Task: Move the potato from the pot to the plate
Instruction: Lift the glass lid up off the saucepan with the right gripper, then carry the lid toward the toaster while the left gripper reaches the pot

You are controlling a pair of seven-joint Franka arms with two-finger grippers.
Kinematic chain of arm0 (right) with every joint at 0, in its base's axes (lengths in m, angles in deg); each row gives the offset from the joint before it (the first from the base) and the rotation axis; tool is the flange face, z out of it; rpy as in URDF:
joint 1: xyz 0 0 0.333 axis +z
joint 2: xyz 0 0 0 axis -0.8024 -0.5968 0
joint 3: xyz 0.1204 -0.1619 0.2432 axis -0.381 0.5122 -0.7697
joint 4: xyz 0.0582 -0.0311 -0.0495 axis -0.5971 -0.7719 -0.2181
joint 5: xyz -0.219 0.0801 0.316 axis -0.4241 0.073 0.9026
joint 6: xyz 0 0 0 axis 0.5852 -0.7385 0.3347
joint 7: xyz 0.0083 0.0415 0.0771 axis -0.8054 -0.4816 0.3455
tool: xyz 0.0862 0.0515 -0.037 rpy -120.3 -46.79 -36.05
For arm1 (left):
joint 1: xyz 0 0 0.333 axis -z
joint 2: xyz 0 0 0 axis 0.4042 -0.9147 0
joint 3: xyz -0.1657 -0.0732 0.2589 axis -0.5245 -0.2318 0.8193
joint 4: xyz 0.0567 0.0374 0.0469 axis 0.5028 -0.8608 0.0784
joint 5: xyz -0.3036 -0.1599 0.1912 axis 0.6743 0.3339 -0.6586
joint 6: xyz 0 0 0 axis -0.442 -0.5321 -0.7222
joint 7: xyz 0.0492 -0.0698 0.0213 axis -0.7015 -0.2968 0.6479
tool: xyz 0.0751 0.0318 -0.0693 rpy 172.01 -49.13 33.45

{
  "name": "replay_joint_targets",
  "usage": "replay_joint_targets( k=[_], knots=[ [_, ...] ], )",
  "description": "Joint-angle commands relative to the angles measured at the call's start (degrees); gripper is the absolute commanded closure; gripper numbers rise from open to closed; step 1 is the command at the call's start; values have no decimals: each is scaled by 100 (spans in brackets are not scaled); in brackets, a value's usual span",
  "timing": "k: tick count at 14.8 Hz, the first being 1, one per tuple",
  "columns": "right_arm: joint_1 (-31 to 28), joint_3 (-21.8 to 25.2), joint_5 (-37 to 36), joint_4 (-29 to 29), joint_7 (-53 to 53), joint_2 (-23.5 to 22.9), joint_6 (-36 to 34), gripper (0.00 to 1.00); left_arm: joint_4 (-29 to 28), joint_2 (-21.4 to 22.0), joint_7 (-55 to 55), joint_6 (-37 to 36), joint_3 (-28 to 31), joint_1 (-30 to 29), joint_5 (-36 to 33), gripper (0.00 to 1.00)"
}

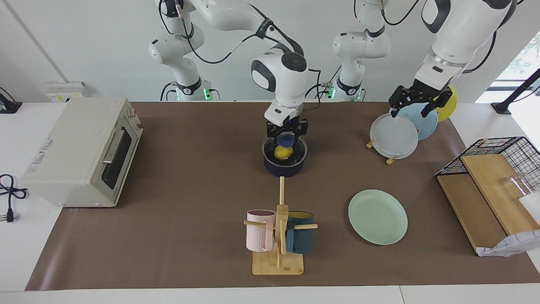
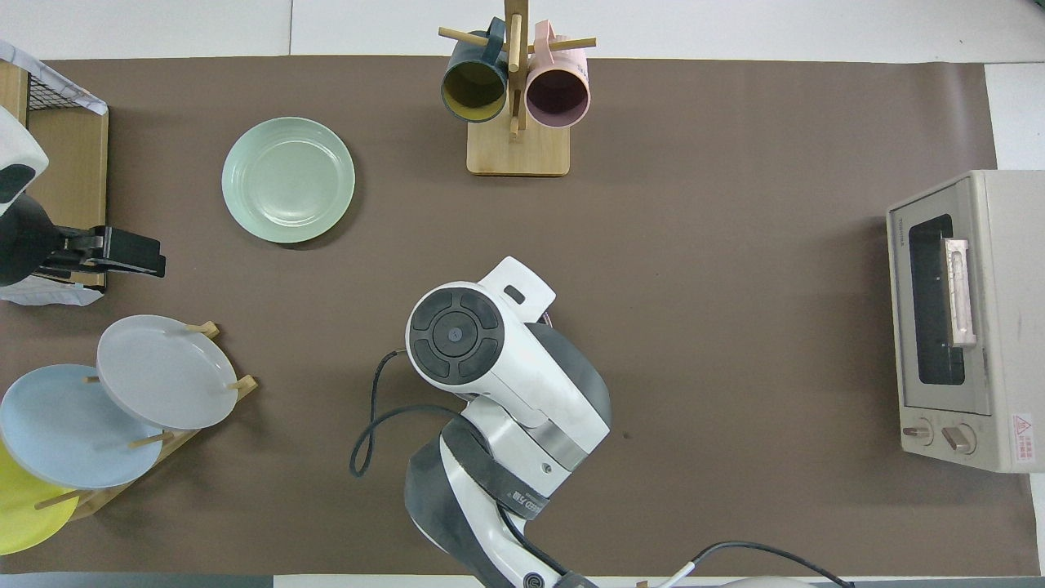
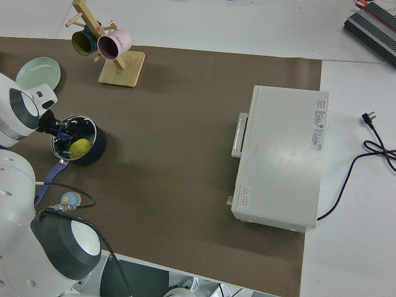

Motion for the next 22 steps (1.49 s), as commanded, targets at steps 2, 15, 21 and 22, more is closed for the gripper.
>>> replay_joint_targets(
  k=[2,15,21,22],
  knots=[
    [4,-3,-44,-207,42,165,171,56,-181,142,26,157,-37,80,-44,0],
    [-1864,32,0,443,2489,569,-979,70,-479,212,1508,464,-46,1107,-44,0],
    [-3447,32,0,-485,4706,850,-482,70,-1181,194,3477,1287,-63,2285,-44,0],
    [-3641,32,0,-863,5005,946,-148,70,-1410,177,3820,1595,-63,2461,-44,0]
  ],
)
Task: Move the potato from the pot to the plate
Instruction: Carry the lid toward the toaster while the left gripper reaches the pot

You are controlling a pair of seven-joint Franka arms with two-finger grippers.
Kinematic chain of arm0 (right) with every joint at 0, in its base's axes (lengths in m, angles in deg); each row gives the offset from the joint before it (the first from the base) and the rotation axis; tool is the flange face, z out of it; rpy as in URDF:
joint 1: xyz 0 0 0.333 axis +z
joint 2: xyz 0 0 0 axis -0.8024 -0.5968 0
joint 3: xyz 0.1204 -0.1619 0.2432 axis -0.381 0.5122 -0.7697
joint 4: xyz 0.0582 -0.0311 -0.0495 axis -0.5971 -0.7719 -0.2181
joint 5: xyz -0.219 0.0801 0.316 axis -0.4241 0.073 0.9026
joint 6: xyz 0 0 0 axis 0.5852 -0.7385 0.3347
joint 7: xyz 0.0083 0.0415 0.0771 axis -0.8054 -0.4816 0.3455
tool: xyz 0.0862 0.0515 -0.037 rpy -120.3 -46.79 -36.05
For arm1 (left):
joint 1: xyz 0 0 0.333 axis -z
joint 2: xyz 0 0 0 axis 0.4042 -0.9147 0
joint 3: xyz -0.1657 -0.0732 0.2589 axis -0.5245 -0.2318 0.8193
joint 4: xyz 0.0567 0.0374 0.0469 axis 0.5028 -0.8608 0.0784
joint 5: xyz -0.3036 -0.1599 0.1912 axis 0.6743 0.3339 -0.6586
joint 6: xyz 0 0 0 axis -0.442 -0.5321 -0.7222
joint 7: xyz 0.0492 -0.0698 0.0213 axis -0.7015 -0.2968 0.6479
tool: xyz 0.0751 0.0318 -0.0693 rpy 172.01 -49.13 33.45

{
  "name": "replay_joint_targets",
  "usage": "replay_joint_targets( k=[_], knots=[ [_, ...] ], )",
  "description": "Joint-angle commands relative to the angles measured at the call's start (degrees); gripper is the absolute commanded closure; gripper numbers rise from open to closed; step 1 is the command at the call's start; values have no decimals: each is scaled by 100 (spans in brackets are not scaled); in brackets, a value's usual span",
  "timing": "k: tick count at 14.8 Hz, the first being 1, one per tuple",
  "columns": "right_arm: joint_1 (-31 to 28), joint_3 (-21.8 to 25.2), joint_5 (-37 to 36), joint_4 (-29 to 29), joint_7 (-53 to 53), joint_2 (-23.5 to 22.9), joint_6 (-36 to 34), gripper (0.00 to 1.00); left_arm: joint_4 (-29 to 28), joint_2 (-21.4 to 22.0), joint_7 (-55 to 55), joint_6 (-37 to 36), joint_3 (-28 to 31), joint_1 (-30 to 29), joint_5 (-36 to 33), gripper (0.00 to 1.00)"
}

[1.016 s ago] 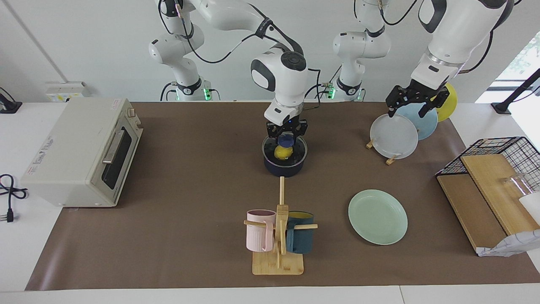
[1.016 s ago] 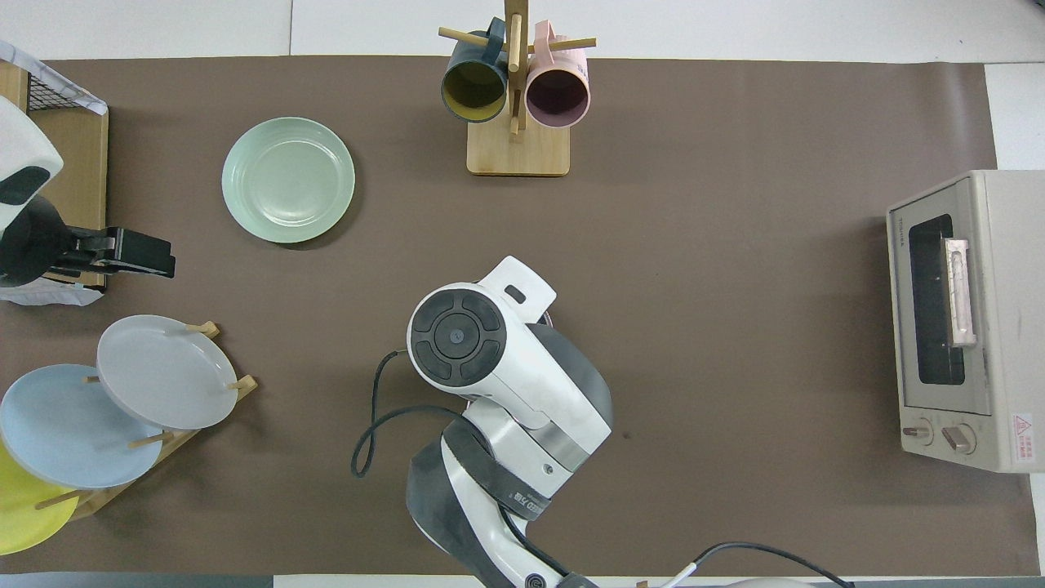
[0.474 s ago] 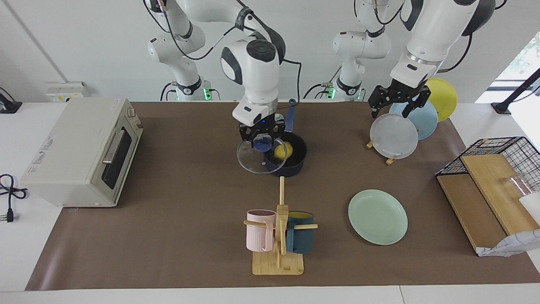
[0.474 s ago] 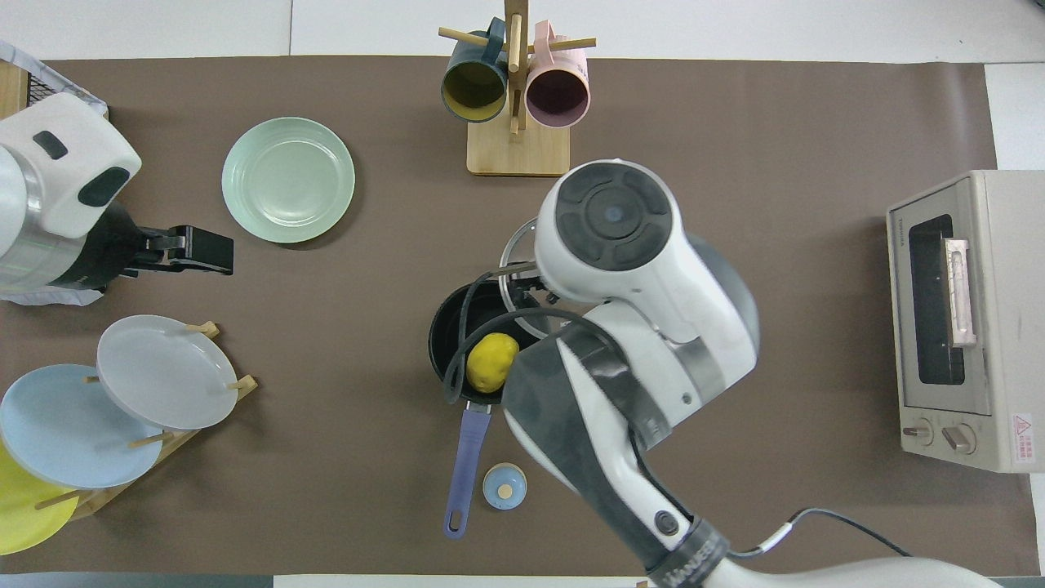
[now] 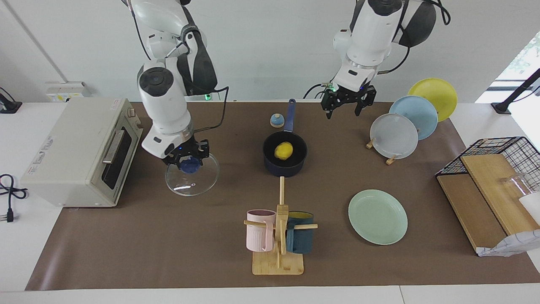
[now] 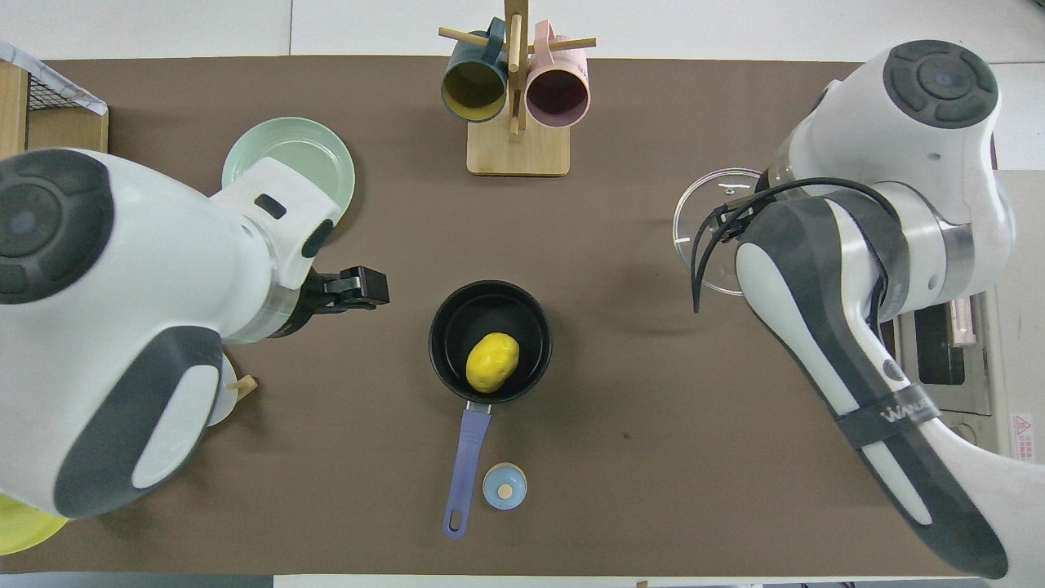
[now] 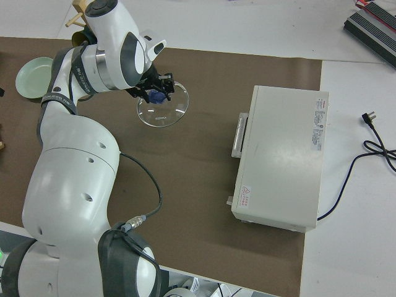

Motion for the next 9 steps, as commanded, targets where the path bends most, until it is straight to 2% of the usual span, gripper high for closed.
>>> replay_joint_targets(
  k=[1,3,5,9],
  knots=[
    [-446,-83,30,-1165,643,495,913,70,-706,58,932,855,83,531,-46,0],
    [-456,-83,39,-1833,645,689,1486,70,-760,-563,1583,1460,92,901,-46,0],
    [-640,-83,39,-2073,662,690,1655,70,-769,-1092,1954,2032,92,1077,-46,0],
    [-711,-83,39,-2345,689,602,1962,70,-866,-1506,1964,2369,92,1254,-54,0]
  ],
)
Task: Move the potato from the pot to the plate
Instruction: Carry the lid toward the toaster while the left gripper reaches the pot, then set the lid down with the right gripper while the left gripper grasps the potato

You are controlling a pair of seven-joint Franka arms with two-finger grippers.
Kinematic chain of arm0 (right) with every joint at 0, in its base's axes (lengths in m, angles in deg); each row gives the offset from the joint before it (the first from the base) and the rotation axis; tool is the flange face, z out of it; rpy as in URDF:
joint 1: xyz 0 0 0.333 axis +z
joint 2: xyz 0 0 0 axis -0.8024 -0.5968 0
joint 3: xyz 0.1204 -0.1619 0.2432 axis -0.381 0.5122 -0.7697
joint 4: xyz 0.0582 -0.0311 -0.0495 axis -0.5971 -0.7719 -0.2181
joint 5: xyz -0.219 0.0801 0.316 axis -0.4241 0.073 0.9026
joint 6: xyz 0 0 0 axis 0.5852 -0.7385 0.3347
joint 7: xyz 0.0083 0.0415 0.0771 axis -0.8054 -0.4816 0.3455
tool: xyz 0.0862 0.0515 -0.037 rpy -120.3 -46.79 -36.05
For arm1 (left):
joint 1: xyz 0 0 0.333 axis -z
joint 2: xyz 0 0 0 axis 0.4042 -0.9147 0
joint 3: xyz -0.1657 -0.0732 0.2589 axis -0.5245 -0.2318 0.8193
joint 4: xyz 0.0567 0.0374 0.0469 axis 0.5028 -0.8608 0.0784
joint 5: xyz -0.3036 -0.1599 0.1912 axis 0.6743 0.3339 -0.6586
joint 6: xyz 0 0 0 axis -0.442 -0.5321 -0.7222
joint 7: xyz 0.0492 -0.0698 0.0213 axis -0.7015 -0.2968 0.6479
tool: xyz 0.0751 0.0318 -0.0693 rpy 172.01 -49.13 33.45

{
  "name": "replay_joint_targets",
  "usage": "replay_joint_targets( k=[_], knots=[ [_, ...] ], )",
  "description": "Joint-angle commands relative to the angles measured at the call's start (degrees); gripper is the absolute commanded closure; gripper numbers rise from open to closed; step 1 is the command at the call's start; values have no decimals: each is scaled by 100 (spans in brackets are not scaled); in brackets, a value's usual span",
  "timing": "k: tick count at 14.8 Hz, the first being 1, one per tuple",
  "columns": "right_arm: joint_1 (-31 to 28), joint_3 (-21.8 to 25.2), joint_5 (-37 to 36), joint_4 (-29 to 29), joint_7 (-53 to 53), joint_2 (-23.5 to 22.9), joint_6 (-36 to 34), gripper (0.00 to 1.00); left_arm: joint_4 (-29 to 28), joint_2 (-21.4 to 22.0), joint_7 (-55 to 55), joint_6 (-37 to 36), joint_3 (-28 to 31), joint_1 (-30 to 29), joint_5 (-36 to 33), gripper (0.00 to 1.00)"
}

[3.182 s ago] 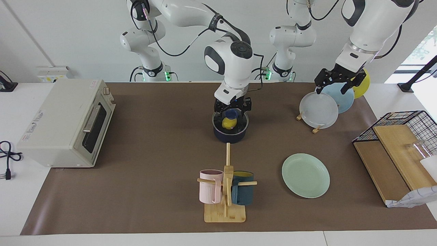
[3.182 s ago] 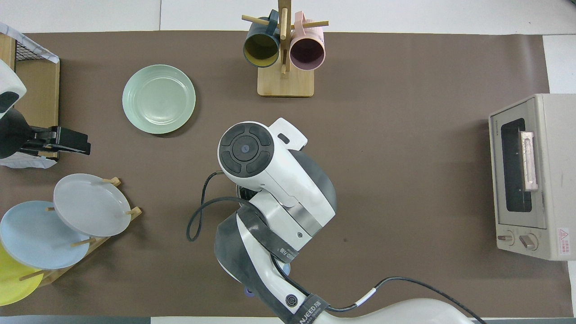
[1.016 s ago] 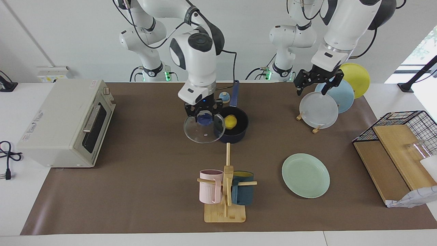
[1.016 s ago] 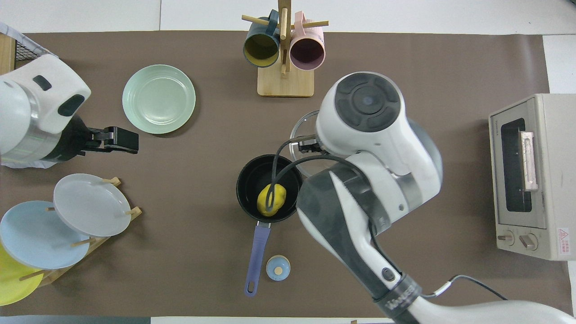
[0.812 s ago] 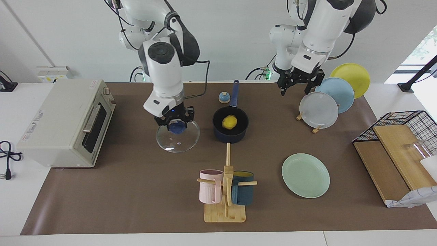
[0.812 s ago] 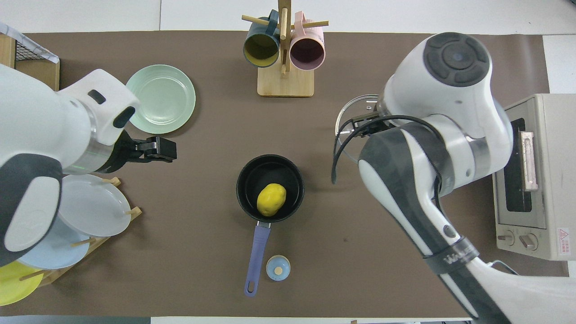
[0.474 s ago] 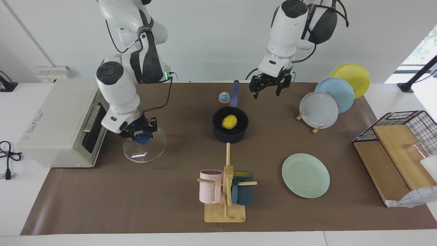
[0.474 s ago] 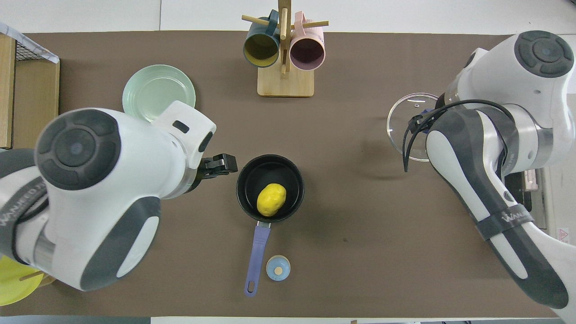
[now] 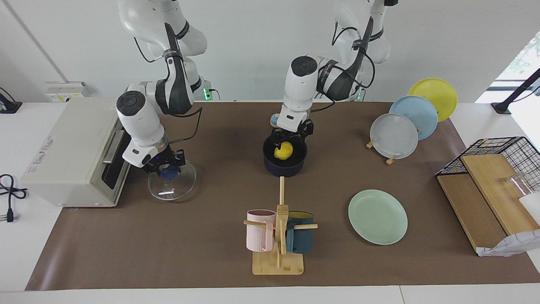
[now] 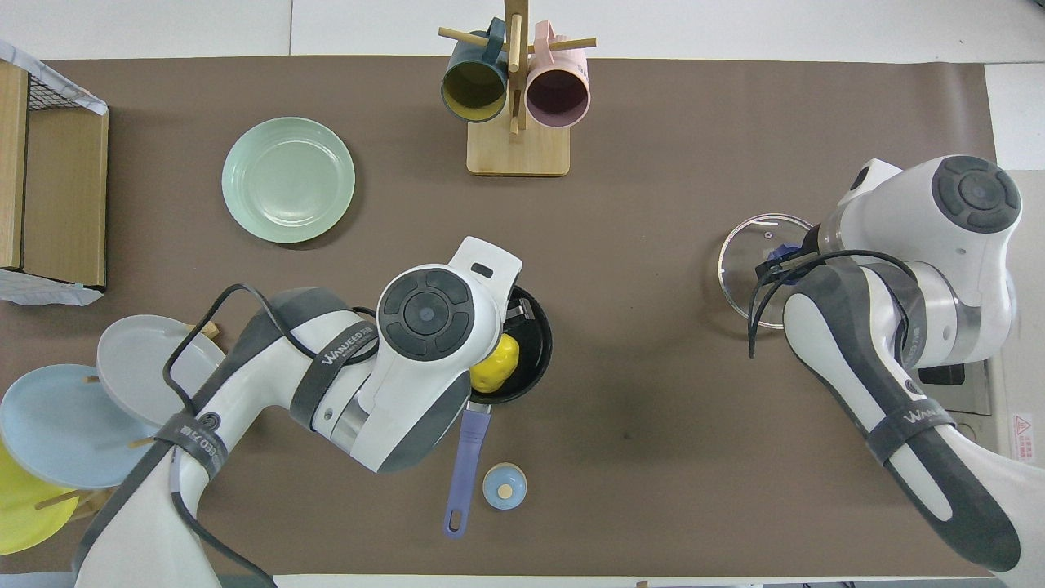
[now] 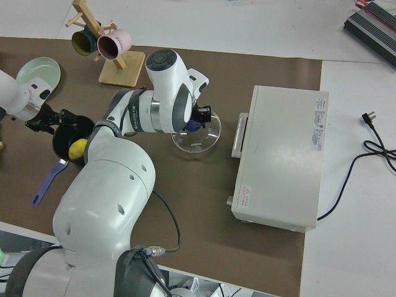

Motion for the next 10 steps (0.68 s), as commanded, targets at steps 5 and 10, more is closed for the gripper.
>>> replay_joint_targets(
  k=[5,10],
  knots=[
    [-236,-79,38,-367,109,-81,416,68,-97,-326,-73,124,97,301,-54,0],
    [-211,-79,38,-411,100,-81,407,45,-132,-336,-477,-86,88,345,-54,0]
  ],
)
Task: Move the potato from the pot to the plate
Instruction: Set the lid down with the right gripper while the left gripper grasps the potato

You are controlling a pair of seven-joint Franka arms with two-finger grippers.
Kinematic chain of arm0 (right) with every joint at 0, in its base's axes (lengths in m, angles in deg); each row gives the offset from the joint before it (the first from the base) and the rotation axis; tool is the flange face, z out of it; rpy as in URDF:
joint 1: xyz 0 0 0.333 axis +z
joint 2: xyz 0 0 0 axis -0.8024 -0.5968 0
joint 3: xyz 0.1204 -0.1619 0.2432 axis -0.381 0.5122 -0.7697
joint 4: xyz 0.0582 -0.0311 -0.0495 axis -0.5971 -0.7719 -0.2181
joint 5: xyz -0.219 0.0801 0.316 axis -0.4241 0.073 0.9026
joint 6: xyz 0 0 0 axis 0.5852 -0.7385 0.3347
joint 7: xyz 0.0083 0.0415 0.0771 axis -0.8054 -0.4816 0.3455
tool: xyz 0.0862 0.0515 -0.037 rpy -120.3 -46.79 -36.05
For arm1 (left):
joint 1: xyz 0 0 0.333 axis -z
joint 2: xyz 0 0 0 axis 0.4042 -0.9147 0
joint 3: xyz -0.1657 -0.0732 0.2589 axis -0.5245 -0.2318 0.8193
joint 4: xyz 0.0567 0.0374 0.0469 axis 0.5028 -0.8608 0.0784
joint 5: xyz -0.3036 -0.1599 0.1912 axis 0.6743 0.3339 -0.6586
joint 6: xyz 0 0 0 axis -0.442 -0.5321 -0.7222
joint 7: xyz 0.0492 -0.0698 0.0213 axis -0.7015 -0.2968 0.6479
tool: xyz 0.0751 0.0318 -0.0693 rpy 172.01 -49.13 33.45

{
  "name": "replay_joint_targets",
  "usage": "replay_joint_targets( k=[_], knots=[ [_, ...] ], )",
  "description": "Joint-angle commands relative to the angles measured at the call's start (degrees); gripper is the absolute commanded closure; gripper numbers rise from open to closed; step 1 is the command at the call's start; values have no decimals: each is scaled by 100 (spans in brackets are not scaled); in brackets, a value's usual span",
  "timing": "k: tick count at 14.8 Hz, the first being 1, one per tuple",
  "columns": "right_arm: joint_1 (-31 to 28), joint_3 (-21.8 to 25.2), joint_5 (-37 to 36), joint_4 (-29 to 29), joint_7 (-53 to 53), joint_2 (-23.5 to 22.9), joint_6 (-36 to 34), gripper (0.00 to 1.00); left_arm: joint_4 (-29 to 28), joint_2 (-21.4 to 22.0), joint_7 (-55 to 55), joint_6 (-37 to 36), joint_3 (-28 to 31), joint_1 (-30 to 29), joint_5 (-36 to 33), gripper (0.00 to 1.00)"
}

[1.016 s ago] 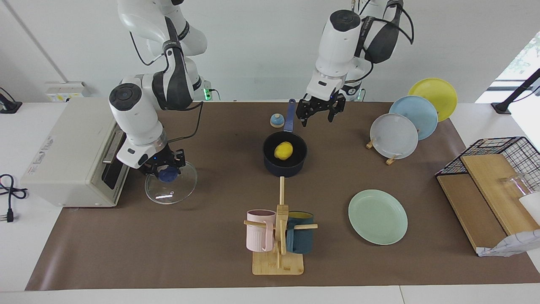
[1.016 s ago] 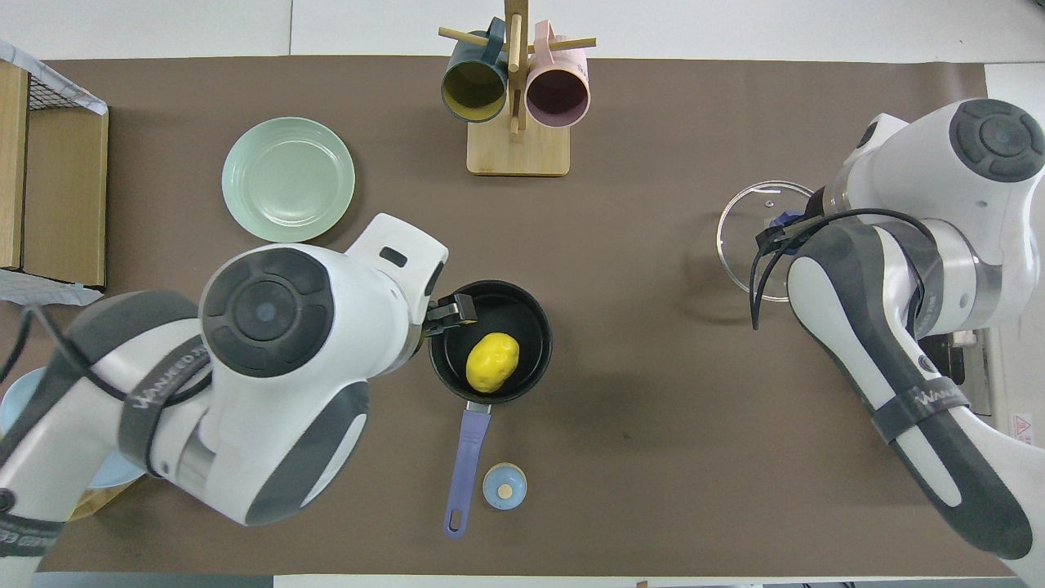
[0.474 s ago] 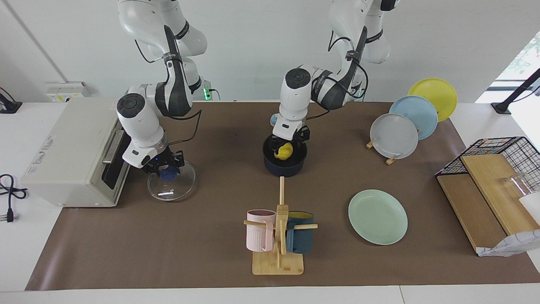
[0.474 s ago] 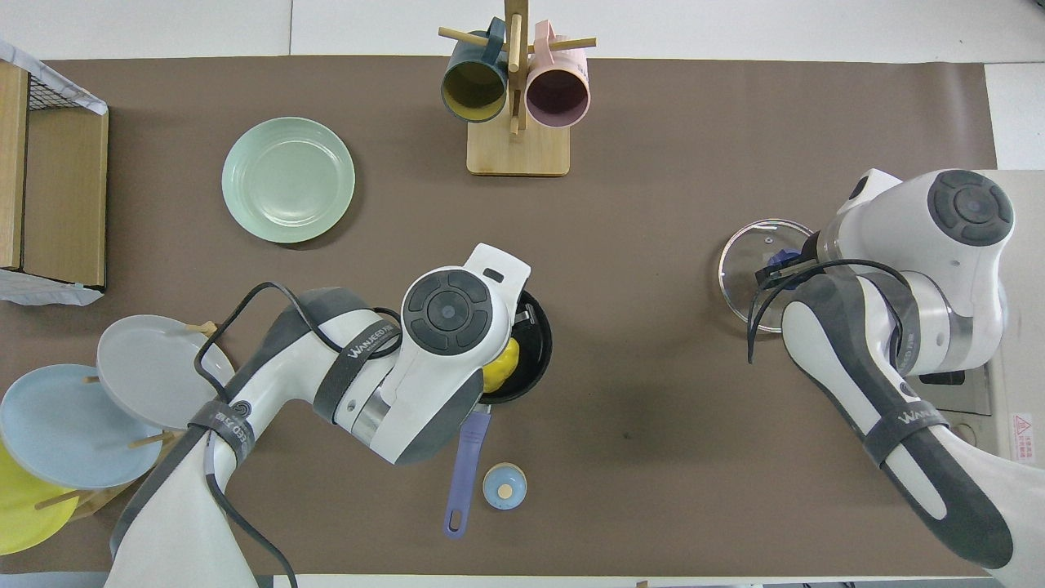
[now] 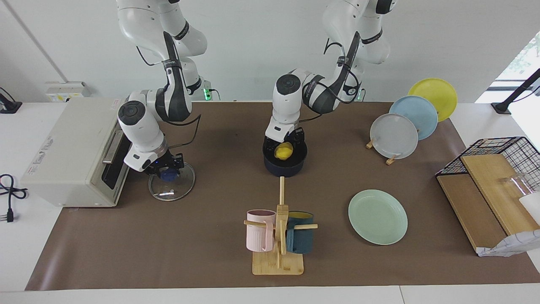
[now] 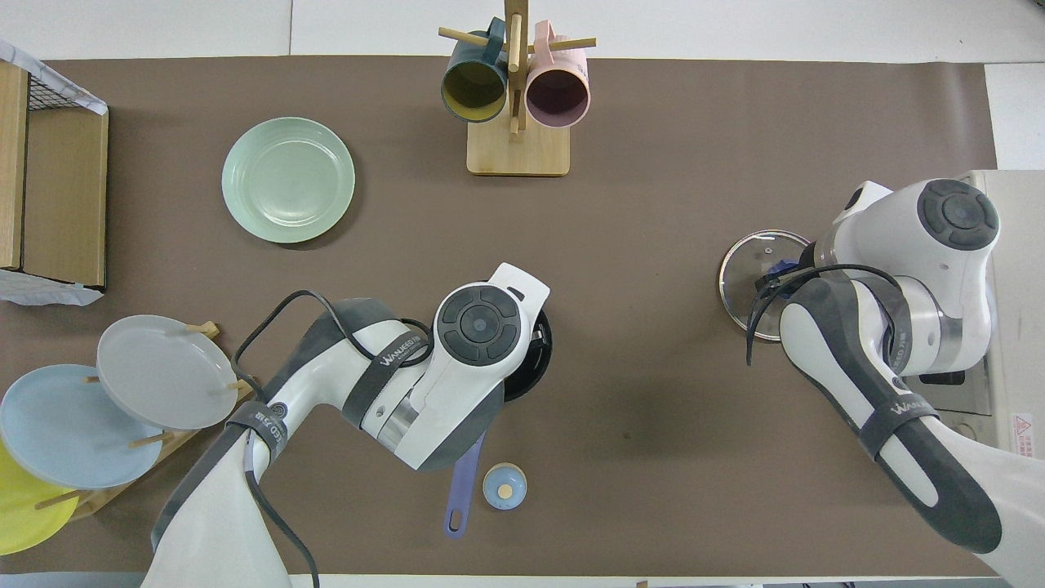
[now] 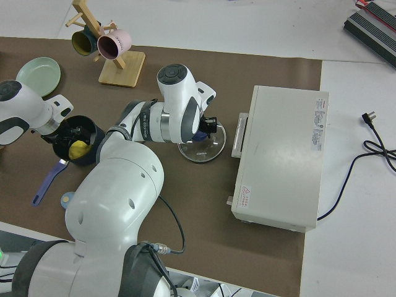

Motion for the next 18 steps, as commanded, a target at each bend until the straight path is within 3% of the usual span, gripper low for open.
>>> replay_joint_targets(
  k=[1,2,5,11,12,13,15,18],
  knots=[
    [-99,-87,38,-83,91,75,93,21,-109,66,-232,-101,82,90,-54,0],
    [-72,-87,38,-39,74,66,67,0,-179,84,-267,-101,74,90,-54,0],
    [-37,-122,38,390,65,241,-431,0,-312,110,-302,-22,47,99,50,0],
    [-63,-149,82,2559,12,488,-3102,0,-338,102,-250,171,47,90,226,0],
    [-55,-140,152,2894,-58,496,-3498,0,-364,102,-241,224,47,99,262,5],
    [-63,-131,161,3245,-224,497,-3902,0,-391,110,-232,276,47,99,279,14],
    [-63,-122,161,3643,-532,523,-4344,0,-409,110,-241,295,47,90,288,52],
    [-116,-96,117,3635,-550,680,-4783,0,-409,110,-276,268,47,90,288,93]
  ],
)
